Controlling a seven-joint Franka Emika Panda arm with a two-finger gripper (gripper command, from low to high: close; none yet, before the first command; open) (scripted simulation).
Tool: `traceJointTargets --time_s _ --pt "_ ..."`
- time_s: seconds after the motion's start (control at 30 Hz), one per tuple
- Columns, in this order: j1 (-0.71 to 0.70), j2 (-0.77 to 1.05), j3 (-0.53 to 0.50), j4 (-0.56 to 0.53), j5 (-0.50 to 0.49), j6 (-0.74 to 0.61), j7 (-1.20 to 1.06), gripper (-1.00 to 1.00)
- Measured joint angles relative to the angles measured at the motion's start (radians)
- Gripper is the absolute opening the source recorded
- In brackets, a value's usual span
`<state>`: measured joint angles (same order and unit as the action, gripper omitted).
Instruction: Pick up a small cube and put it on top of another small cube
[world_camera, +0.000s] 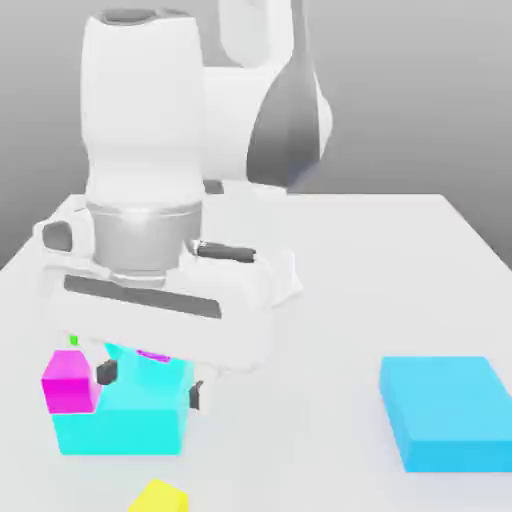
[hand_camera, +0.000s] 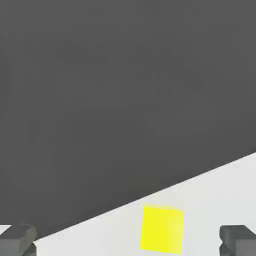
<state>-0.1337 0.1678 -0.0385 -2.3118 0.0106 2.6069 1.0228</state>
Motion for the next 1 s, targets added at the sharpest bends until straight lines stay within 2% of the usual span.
traceJointTargets --time_s 0.13,0.3,0.33,0.53,0.7,1.0 --pt "-0.013 0.145 -0.009 -0.002 0.02 0.046 0.02 0.0" --pt "-0.026 0.326 0.001 0.029 0.039 0.17 0.016 0.0" --pt "-0.028 0.345 0.003 0.033 0.04 0.184 0.015 -1.0" --pt "-0.029 0.355 0.004 0.036 0.039 0.192 0.016 -1.0" --pt "-0.022 0.219 -0.005 0.005 0.027 0.086 0.024 -1.0" --pt "-0.052 -0.106 -0.056 -0.19 -0.001 -0.043 0.127 -1.0"
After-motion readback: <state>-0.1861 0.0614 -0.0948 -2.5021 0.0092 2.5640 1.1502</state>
